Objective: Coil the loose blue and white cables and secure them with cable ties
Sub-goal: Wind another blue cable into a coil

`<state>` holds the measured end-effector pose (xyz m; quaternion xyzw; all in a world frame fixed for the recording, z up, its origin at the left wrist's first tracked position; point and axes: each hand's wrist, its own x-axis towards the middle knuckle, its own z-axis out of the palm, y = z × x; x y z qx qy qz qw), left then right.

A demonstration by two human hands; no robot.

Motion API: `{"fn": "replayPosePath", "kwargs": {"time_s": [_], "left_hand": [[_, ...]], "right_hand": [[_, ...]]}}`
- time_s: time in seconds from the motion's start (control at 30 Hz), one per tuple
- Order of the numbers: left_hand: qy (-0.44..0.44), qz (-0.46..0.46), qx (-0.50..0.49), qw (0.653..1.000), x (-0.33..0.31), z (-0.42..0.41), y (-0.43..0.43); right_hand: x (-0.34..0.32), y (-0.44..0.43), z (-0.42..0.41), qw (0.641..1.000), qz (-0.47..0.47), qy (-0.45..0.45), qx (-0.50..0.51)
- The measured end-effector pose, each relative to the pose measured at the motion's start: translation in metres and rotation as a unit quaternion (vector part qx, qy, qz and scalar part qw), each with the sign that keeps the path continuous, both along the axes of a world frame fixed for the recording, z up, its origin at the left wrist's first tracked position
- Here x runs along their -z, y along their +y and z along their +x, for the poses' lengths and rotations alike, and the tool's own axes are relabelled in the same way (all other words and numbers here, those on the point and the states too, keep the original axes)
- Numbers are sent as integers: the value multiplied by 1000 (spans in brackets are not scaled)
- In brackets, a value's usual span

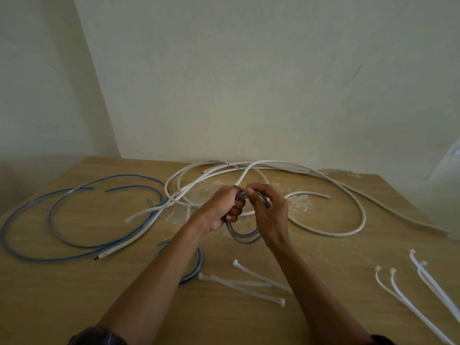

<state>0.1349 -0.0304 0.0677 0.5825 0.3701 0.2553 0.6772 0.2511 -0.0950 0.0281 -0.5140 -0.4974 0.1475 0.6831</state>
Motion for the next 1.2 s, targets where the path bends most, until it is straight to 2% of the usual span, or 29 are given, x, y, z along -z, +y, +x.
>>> {"fn": "replayPosePath", "kwargs": {"time_s": [0.3,0.4,0.53,0.6,0.7,0.83,0.93,1.03,1.2], "left_hand": [[2,22,10,1000,-2,-2,0],[21,39,15,999,-3,-4,4],[58,70,19,996,5,-7,3],[80,89,12,993,17,-7,4],[101,160,-6,982,28,-5,3],[59,204,-16,977,29,-5,0],[42,156,-5,987,31,-9,1],[-23,63,-25,997,39,-11,-5],[-37,59,-103,992,49,-18,-1]], "right_hand": [[7,3,-2,995,-13,99,-6],[8,3,2,998,-45,39,-24],[11,4,6,989,-87,-115,-27],[12,3,6,981,-137,-131,-41],[10,2,9,969,-209,-46,-121],[6,3,11,972,-179,44,-143],[4,6,16,977,-159,69,-127],[7,7,11,976,-160,70,-128],[9,1,11,953,-211,85,-201]]}}
